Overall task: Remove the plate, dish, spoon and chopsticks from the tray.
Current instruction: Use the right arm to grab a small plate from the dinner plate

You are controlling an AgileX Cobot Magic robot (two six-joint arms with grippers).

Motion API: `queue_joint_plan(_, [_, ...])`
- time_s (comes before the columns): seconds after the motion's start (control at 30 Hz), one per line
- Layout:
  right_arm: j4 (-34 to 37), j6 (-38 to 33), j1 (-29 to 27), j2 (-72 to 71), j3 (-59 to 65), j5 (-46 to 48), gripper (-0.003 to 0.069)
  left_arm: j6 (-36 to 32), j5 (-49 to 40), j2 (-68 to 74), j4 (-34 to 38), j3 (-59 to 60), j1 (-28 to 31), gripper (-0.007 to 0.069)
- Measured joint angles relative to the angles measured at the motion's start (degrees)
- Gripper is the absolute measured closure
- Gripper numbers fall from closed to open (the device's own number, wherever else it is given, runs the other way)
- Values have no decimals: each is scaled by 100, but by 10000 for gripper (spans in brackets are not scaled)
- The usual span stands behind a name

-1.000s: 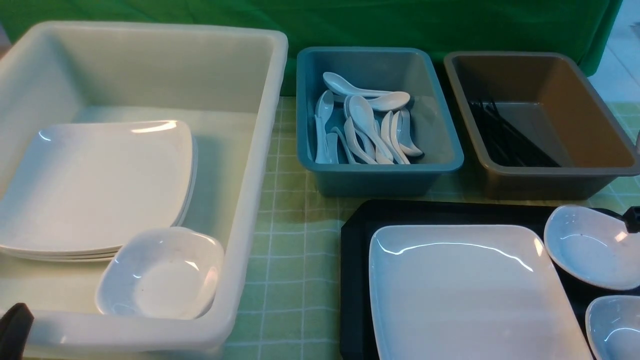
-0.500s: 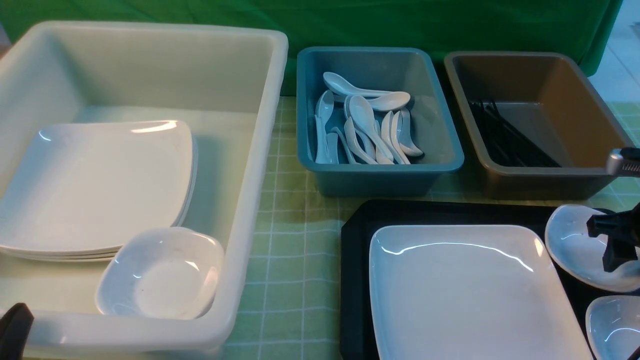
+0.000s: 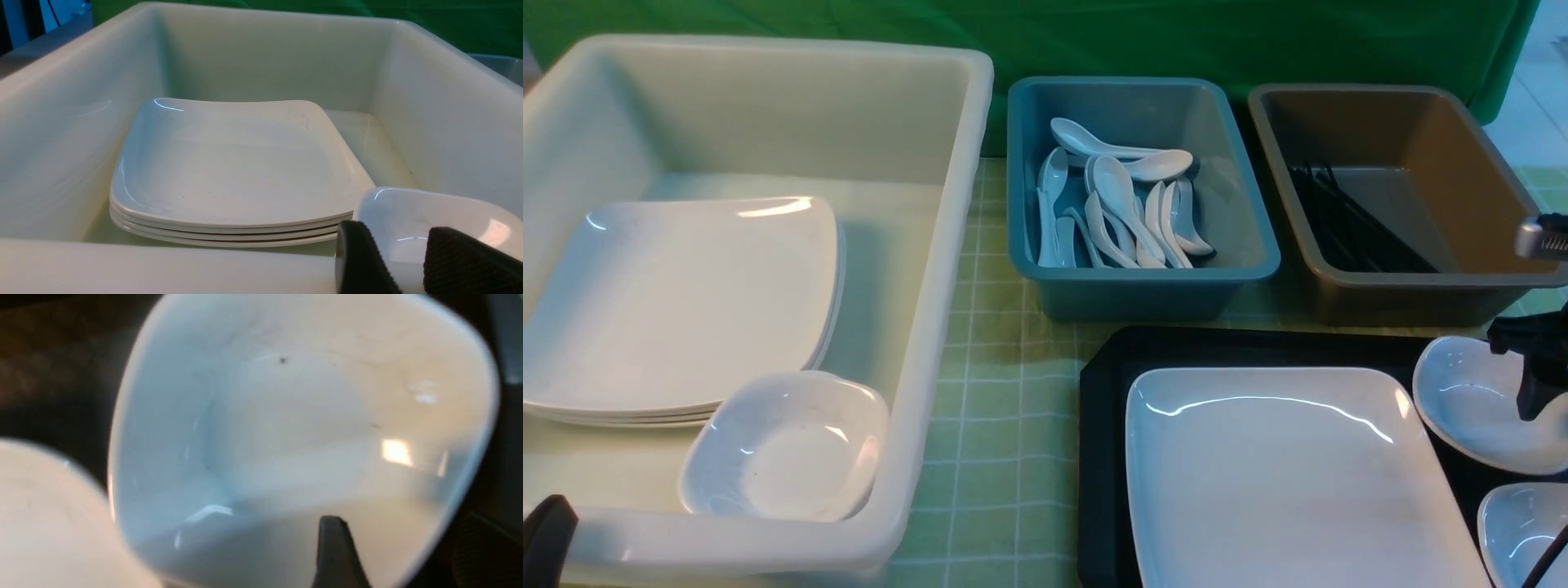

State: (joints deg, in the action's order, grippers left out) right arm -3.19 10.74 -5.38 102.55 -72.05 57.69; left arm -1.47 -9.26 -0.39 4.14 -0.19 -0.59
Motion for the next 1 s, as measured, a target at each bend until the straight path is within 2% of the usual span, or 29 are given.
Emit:
queue_joint_plan(0.2, [-153, -19, 0, 0, -77, 508, 286, 0, 0, 0, 0, 0, 0, 400])
queue_joint_plan(0.47, [-158, 255, 0, 174, 394, -188, 286, 0, 0, 0, 0, 0, 0, 400])
queue_joint_plan(0.87, [-208, 325, 0, 370, 435, -688, 284, -17, 0, 0, 0, 0, 0, 400])
queue_joint_plan(0.93, [-208, 325, 0, 370, 435, -711, 301, -17, 0, 0, 0, 0, 0, 400])
queue_joint_plan(1.0, [-208, 325, 0, 370, 435, -728, 368, -17, 0, 0, 0, 0, 0, 400])
